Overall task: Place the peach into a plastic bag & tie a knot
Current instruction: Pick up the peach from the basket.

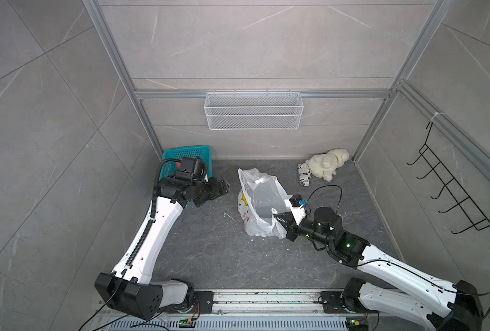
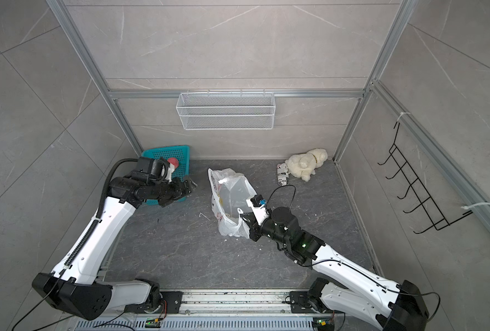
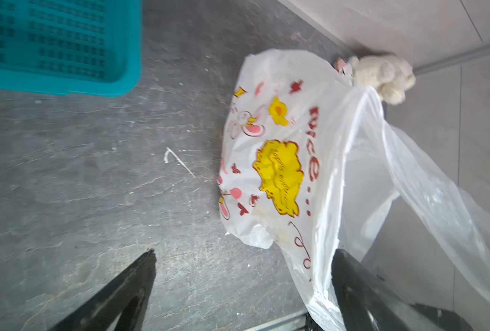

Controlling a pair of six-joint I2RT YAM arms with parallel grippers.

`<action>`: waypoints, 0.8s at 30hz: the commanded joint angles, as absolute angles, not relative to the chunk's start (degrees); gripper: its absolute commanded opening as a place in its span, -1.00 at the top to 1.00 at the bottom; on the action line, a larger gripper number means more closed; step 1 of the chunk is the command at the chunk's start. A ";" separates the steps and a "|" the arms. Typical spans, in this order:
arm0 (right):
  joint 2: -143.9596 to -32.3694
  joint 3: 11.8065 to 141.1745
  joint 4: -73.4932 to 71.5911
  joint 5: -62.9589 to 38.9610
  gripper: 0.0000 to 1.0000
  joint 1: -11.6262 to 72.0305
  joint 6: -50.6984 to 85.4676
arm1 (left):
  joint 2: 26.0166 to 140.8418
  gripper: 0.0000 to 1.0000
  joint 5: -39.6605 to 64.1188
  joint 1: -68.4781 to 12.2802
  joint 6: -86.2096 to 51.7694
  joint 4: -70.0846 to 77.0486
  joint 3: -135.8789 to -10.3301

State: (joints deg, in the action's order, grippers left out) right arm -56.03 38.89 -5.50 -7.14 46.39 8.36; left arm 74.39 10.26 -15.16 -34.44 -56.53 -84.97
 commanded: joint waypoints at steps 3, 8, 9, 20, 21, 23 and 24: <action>-55.57 37.21 -8.42 -8.26 1.00 46.76 9.54 | 74.27 -0.99 -0.18 -7.83 -37.60 -58.40 -85.22; -55.70 36.25 -9.67 -8.38 1.00 46.82 9.66 | 81.40 -0.99 1.39 -0.67 -43.41 -50.04 -87.23; -55.81 36.38 -9.59 -8.42 1.00 46.77 9.58 | 83.70 -0.99 1.51 -0.03 -44.43 -47.94 -88.03; -56.00 35.73 -10.54 -8.63 1.00 46.91 9.78 | 114.04 -0.99 0.61 4.26 -43.07 -41.02 -110.68; -56.28 35.84 -10.54 -8.68 1.00 46.93 9.71 | 116.18 -0.99 0.11 4.30 -43.04 -41.03 -112.92; -56.68 36.03 -10.42 -8.69 1.00 46.97 9.66 | 119.80 -0.99 -0.22 4.31 -43.42 -40.14 -115.40; -56.78 36.04 -10.37 -8.62 1.00 47.03 9.61 | 121.58 -0.99 -0.24 4.26 -43.41 -39.71 -116.75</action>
State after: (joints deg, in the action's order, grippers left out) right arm -56.27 36.73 -9.32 -8.01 46.50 9.21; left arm 119.11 0.82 3.92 -42.92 -40.80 -112.46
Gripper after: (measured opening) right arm 0.040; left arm 0.994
